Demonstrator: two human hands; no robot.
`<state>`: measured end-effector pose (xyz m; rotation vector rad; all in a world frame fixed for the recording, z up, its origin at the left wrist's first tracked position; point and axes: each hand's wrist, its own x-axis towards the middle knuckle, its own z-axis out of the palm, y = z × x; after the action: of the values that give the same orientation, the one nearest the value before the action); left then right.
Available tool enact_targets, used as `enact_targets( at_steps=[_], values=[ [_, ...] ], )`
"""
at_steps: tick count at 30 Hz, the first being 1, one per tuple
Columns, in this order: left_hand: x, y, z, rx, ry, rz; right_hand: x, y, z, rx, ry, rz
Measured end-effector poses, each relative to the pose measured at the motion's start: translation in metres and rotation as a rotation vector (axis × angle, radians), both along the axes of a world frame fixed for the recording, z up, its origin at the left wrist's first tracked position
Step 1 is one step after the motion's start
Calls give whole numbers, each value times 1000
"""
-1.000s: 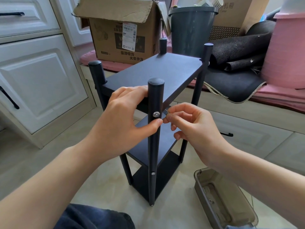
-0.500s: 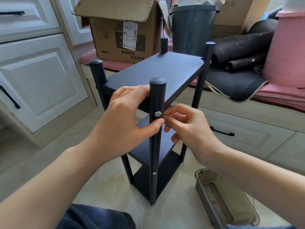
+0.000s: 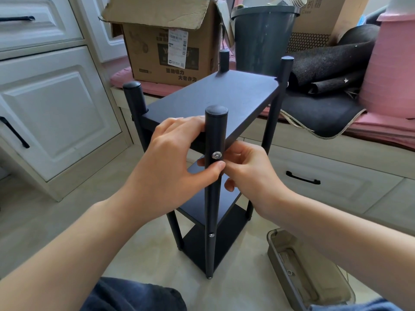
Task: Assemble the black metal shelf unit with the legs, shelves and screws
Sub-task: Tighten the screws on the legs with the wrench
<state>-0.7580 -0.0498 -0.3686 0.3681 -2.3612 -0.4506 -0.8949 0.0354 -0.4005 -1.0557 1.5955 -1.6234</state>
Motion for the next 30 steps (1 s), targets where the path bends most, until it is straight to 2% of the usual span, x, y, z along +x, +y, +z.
enact_targets(
  at_steps=[7,17,23,30],
  values=[
    [-1,2,1,-7,-3,1,-4,7,-1,26,45,7],
    [-6,4,1,22,35,30,-23,55,-8,186,81,-36],
    [-8,6,1,39,53,58,-26,72,-13,310,48,41],
    [-11,13,-5,-27,127,28,-22,66,-14,325,-64,68]
  ],
)
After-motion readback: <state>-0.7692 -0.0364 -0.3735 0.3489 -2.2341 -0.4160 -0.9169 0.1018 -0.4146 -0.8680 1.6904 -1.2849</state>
